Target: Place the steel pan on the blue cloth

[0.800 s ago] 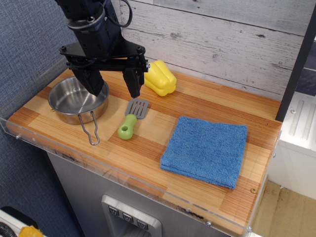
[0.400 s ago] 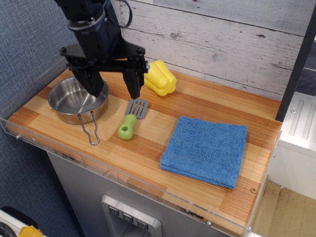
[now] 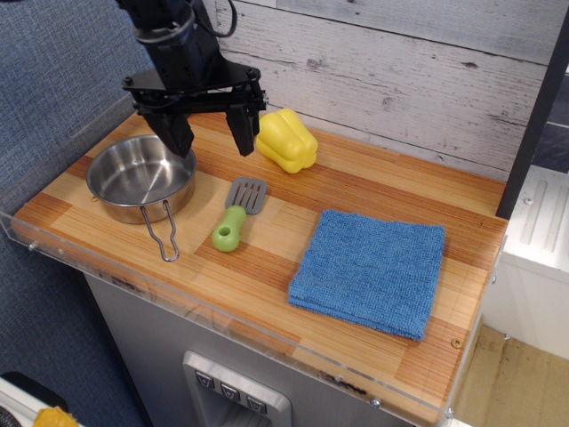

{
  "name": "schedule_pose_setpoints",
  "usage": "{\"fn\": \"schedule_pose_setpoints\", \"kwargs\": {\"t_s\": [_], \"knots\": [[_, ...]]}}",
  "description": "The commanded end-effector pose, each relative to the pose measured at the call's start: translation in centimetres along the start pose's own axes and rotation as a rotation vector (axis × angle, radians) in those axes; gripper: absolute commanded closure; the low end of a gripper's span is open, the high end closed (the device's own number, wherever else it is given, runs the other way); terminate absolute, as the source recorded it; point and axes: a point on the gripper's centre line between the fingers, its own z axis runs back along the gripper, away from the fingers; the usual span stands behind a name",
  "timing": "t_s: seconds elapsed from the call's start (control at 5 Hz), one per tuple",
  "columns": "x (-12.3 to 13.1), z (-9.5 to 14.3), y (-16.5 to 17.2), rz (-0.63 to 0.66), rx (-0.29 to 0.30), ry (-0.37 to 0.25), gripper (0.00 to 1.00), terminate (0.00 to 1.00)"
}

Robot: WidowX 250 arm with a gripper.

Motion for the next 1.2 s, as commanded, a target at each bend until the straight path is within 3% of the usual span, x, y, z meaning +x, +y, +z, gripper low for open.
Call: {"fn": "schedule_pose_setpoints", "kwargs": {"t_s": [0.0, 0.4, 1.0], "knots": [[4.4, 0.5, 4.2, 0.063, 0.036, -0.074, 0.00, 0.00], [2.8, 0.2, 6.2, 0.088, 0.046, -0.058, 0.00, 0.00], [0.9, -5.3, 6.0, 0.080, 0.056, 0.059, 0.00, 0.00]]}}
